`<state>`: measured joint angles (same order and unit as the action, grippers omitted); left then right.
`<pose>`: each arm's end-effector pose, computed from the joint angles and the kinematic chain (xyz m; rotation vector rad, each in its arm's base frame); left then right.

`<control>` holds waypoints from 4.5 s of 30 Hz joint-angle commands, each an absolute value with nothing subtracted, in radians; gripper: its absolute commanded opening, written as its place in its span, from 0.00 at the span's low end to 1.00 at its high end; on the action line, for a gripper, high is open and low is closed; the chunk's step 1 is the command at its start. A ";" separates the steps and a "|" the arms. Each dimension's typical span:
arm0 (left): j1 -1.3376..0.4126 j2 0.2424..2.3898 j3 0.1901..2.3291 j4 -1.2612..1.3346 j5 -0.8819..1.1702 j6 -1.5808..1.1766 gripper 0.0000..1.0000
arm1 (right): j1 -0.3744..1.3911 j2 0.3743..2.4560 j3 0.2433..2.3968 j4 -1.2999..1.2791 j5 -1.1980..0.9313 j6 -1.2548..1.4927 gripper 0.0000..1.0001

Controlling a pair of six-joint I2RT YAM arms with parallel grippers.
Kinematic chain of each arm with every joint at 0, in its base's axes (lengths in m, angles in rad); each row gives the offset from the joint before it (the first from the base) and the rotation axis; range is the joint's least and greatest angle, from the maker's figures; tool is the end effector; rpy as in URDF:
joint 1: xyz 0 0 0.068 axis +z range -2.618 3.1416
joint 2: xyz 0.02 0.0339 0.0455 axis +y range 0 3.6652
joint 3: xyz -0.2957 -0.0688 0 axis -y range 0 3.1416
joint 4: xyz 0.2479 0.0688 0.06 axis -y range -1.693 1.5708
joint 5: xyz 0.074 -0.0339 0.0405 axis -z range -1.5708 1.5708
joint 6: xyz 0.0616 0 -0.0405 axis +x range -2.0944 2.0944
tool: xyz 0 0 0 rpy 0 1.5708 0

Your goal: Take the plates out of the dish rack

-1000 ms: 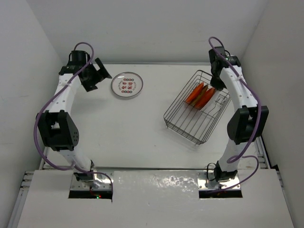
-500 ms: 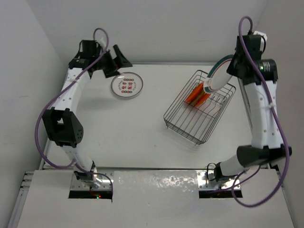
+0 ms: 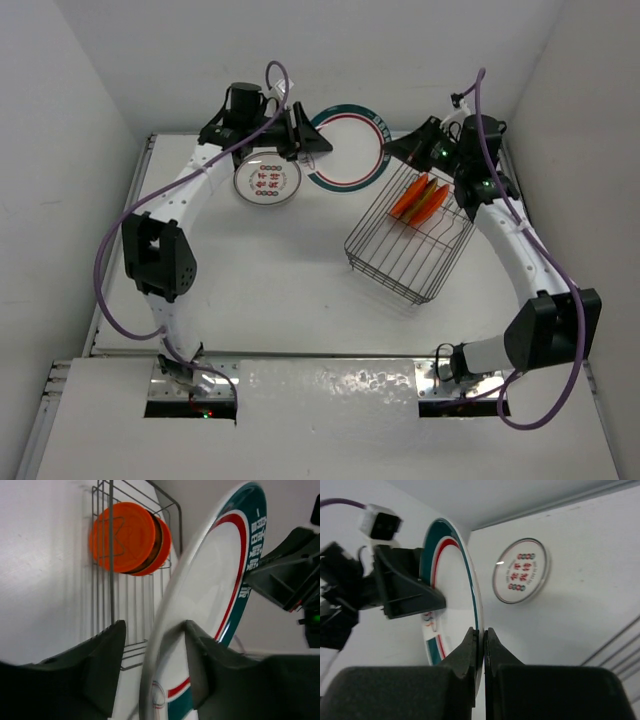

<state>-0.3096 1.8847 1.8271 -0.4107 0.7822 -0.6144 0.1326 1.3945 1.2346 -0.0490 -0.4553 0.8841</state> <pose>0.4318 -0.1837 0.3873 0.2077 2.1589 -1.3522 0.3423 0.0730 0.3976 0.3600 1.8696 1.1166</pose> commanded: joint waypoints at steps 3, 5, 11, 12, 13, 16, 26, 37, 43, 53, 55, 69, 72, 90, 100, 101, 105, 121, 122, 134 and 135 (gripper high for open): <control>-0.293 1.894 1.861 -0.446 0.755 -0.580 0.00 | 0.155 1.390 1.269 0.262 -0.551 0.997 0.00; -0.264 1.896 1.867 -0.488 0.627 -0.565 0.00 | 0.156 1.391 1.288 0.050 -0.477 0.954 0.56; -0.048 1.959 1.766 -0.551 0.358 -0.624 0.00 | 0.156 1.512 1.681 -0.878 0.167 0.674 0.99; -0.032 1.982 1.779 -0.549 0.362 -0.609 0.00 | 0.156 1.525 1.748 -0.941 0.202 0.663 0.99; -0.019 2.012 1.801 -0.551 0.365 -0.589 0.00 | 0.156 1.529 1.762 -1.003 0.250 0.646 0.99; 0.027 2.118 1.862 -0.514 0.440 -0.591 0.00 | 0.152 1.487 1.732 -0.994 0.285 0.609 0.99; 0.049 2.215 1.899 -0.604 0.354 -0.535 0.67 | 0.135 1.512 1.684 -1.034 0.294 0.537 0.99; -0.040 2.131 1.907 -0.884 0.056 -0.469 1.00 | 0.121 1.684 1.759 -1.082 0.426 0.558 0.98; -0.041 1.976 1.809 -0.926 -0.066 -0.408 1.00 | 0.095 1.718 1.700 -0.968 0.393 0.586 0.72; -0.064 1.666 1.641 -0.893 0.067 -0.373 1.00 | 0.092 1.798 1.628 -0.865 0.397 0.644 0.51; -0.069 1.651 1.638 -0.907 0.074 -0.365 1.00 | 0.091 1.804 1.594 -0.850 0.408 0.655 0.49; -0.074 1.614 1.612 -0.900 0.087 -0.348 1.00 | 0.090 1.772 1.534 -0.776 0.503 0.745 0.01; -0.074 1.629 1.649 -0.903 0.118 -0.348 1.00 | 0.089 1.753 1.592 -0.862 0.549 0.762 0.00; -0.327 1.790 1.876 -0.301 0.781 -0.606 1.00 | 0.094 1.321 1.495 -0.458 0.000 0.552 0.00; -0.341 1.879 1.895 -0.377 0.739 -0.580 0.80 | 0.189 1.405 1.252 0.216 -0.594 1.002 0.00; -0.341 1.875 1.878 -0.359 0.747 -0.581 0.68 | 0.198 1.414 1.256 0.213 -0.595 1.002 0.00; -0.336 1.865 1.838 -0.419 0.663 -0.545 0.00 | 0.216 1.431 1.246 0.166 -0.543 0.988 0.00; -0.307 1.707 1.125 -0.450 0.339 -0.469 0.00 | 0.138 1.647 1.675 -0.971 0.393 0.600 0.93; -0.305 1.715 1.108 -0.449 0.337 -0.468 0.05 | 0.120 1.661 1.675 -0.966 0.384 0.601 0.90; -0.307 1.599 1.236 -0.753 -0.026 -0.419 1.00 | 0.084 1.897 1.756 -0.906 0.317 0.604 0.53; -0.305 1.588 1.249 -0.779 -0.041 -0.413 1.00 | 0.084 1.907 1.756 -0.911 0.325 0.600 0.51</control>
